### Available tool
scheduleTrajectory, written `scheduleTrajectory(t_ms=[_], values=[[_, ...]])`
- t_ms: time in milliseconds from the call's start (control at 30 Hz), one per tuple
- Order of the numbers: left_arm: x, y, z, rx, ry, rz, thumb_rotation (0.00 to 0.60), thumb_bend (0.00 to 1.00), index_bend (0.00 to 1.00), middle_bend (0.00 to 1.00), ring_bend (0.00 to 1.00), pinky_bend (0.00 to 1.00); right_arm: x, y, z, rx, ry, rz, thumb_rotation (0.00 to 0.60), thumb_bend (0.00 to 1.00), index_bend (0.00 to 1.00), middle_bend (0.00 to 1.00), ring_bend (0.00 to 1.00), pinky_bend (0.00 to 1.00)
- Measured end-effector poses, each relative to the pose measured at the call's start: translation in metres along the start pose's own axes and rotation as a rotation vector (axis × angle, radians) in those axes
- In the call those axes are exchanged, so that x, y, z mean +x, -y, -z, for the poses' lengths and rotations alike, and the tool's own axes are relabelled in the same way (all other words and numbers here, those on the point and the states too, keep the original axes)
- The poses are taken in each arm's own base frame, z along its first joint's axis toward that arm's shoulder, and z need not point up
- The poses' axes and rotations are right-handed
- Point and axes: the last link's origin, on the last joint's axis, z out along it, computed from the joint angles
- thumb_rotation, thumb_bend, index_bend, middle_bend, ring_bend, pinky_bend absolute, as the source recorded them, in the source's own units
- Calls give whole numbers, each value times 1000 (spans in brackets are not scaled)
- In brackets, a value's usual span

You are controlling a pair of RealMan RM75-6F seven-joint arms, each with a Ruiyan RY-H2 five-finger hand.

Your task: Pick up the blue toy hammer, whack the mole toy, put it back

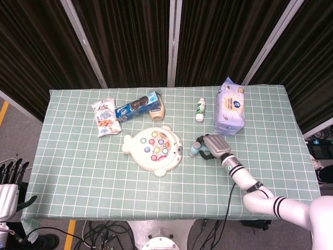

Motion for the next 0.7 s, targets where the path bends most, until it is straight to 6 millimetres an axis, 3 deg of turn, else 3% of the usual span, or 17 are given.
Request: scheduleTrajectory(t_ms=[267, 700], values=[[0, 0, -2, -5, -2, -1, 600, 57, 87, 35, 0, 0, -3, -1, 7, 5, -20, 4, 600, 214, 393, 336, 245, 319], [1, 0, -3, -9, -11, 0, 600, 57, 86, 36, 0, 0, 1, -1, 18, 15, -78, 10, 600, 202, 331, 304, 225, 270]])
